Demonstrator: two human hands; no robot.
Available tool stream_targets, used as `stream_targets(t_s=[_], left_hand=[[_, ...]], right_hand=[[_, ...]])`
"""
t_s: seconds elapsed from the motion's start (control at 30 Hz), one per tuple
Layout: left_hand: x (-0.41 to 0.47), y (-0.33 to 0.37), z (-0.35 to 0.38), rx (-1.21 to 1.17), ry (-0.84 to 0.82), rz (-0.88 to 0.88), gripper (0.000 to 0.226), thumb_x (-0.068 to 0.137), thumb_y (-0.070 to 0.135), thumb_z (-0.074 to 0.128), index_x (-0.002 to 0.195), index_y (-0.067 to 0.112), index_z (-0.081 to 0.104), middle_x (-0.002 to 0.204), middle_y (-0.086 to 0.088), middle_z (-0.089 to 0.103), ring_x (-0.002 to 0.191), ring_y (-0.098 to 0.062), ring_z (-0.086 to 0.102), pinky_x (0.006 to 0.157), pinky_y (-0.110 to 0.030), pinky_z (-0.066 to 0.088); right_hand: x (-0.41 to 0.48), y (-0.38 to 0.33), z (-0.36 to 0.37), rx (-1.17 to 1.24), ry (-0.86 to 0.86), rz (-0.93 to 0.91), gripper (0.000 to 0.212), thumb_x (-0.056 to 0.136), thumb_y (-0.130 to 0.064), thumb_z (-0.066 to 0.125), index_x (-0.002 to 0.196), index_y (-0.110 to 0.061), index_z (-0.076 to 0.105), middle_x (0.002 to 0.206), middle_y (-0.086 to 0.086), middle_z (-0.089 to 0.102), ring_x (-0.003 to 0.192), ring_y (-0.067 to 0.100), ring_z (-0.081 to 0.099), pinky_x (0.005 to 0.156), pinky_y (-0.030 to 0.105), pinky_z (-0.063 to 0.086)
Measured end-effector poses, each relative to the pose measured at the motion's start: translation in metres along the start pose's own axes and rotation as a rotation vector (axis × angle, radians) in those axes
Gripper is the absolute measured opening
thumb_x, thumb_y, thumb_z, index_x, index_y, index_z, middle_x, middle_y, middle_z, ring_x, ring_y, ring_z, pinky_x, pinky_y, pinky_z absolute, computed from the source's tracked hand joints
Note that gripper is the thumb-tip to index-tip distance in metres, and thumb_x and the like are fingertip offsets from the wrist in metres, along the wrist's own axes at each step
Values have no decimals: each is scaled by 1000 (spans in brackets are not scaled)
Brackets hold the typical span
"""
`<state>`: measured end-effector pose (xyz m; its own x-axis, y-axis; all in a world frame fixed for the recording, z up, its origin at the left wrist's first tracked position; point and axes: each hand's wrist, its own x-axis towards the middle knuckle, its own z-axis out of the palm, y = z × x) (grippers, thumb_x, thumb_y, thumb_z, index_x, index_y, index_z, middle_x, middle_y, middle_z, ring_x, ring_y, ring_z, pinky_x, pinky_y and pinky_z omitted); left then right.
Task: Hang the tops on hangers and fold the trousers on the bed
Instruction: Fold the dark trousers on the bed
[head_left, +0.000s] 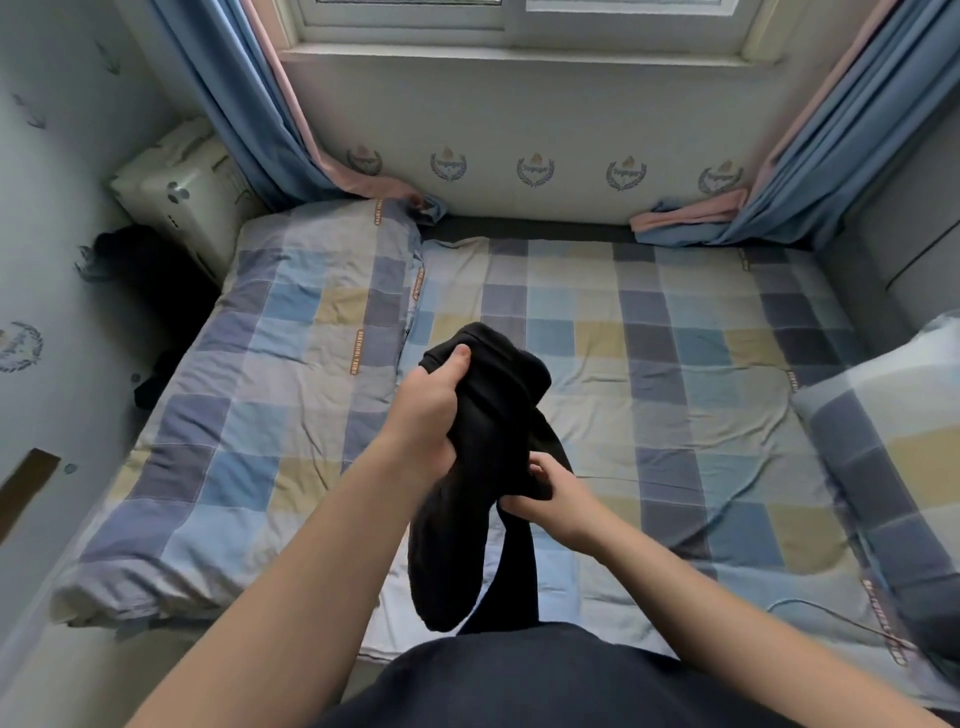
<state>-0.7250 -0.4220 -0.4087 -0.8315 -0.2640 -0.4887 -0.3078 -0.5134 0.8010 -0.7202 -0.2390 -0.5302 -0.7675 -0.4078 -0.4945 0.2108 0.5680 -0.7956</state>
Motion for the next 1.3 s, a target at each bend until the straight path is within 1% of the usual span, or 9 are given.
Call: stream_targets(t_s=[0.1,0.23,0.33,0.43,0.63,0.77,0.9,1.07,1.3], left_hand=[[2,9,0,-61,-36,-33,34,104,27,54,126,3,62,115,-17,73,103,-29,73,80,-36,61],[7,10,-2,-69,-42,-58,39,104,30,53,131,3,60,120,-17,72,108,-30,71,86,-38,59],[13,13,-11,-86,-30,-55,47,101,39,57,134,5,59,123,-15,70,111,-30,70,92,-39,57],[23,17,-23,-71,15,-9,59,92,48,68,136,9,58,127,-12,69,117,-30,65,103,-44,51],[16,-10,-34,413,-136,21,52,93,45,67,136,16,58,133,7,64,104,-3,68,62,-9,51],[12,-57,-42,464,-329,2,85,83,38,80,154,22,35,152,1,46,119,5,57,92,-13,49],[11,-88,-44,741,-342,30,117,60,48,93,155,35,26,145,11,52,130,-5,53,108,-32,46],[15,-94,-38,1022,-147,191,31,88,43,70,114,25,68,105,5,73,102,-20,67,93,-45,52],[15,-54,-16,551,42,126,25,99,32,64,110,12,72,104,-3,75,98,-21,71,95,-49,55]], right_hand=[[12,-8,-3,-35,53,-103,74,67,-54,73,135,-40,48,125,-14,63,119,9,59,102,41,50],[27,-17,-8,-97,131,-137,7,90,-29,64,98,-28,63,91,-2,70,88,23,67,84,51,55],[27,-21,-14,-87,163,-125,16,98,-27,58,92,-14,66,77,11,68,70,27,63,72,50,56],[19,-31,-21,22,159,-160,17,99,-27,59,84,-21,64,56,-9,54,53,8,50,56,32,42],[-5,-77,-35,403,119,-231,23,101,-28,59,91,-15,75,90,7,77,84,22,74,75,33,60],[-15,-105,-51,606,85,-257,31,101,-19,57,112,8,66,112,34,67,109,50,64,99,57,52],[-20,-121,-77,720,66,-289,28,98,-16,59,111,8,63,110,33,67,103,46,66,94,52,56],[-8,-122,-102,794,131,-272,29,99,-15,60,120,5,63,117,30,68,111,44,66,95,50,56],[-20,-71,-92,49,87,-184,84,81,-41,82,151,-34,36,151,-11,39,139,10,37,111,38,38]])
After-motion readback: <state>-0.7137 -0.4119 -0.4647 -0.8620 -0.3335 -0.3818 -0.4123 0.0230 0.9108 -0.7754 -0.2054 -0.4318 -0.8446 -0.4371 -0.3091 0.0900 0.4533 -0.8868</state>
